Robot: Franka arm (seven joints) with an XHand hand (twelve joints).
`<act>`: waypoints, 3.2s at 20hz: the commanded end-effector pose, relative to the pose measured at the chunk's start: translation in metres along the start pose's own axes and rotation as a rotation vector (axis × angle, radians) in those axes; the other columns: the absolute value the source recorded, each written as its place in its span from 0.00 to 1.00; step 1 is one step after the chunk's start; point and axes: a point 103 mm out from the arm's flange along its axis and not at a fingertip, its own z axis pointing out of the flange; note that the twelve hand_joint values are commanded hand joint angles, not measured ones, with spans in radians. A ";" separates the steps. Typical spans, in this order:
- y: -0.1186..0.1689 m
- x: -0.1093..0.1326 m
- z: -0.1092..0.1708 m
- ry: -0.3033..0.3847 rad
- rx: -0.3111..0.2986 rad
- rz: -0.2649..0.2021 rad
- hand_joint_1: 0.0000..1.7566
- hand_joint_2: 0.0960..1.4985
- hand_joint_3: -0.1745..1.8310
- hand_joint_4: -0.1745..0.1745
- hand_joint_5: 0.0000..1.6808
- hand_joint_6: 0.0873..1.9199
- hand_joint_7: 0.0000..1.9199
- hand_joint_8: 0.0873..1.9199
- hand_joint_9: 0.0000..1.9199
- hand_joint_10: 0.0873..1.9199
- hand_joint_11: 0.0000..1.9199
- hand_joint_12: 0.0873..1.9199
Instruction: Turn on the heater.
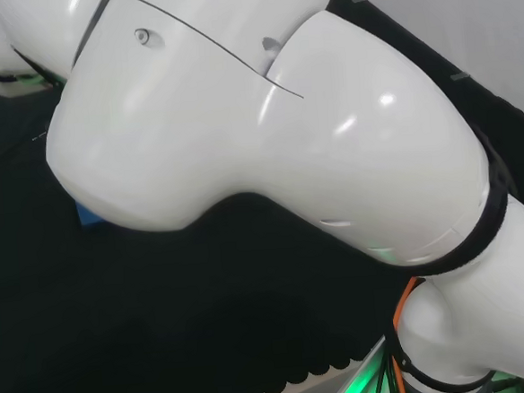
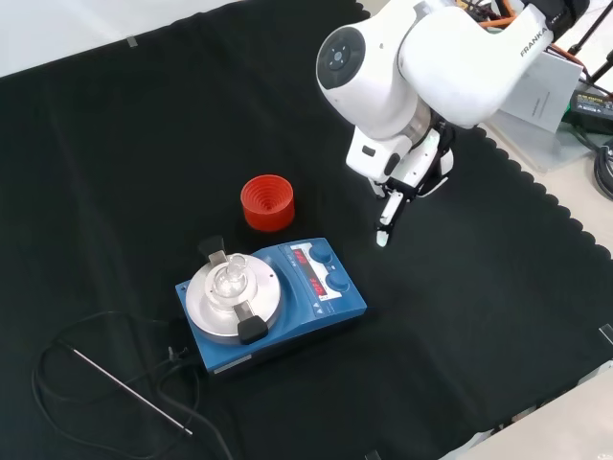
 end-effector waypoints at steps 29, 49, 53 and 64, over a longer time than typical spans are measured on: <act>0.031 -0.025 0.004 -0.006 0.044 0.035 0.87 0.23 0.80 0.45 0.08 0.10 0.87 0.80 0.89 0.77 0.68 0.70; 0.040 -0.024 0.017 0.001 0.066 0.030 0.87 0.24 0.81 0.49 0.09 0.05 0.87 0.80 0.89 0.78 0.70 0.70; 0.042 -0.025 0.019 0.000 0.063 0.028 0.87 0.24 0.81 0.49 0.09 0.05 0.87 0.80 0.89 0.78 0.70 0.70; 0.049 -0.031 0.025 0.006 0.073 0.037 0.87 0.24 0.81 0.49 0.10 0.04 0.87 0.80 0.89 0.78 0.70 0.70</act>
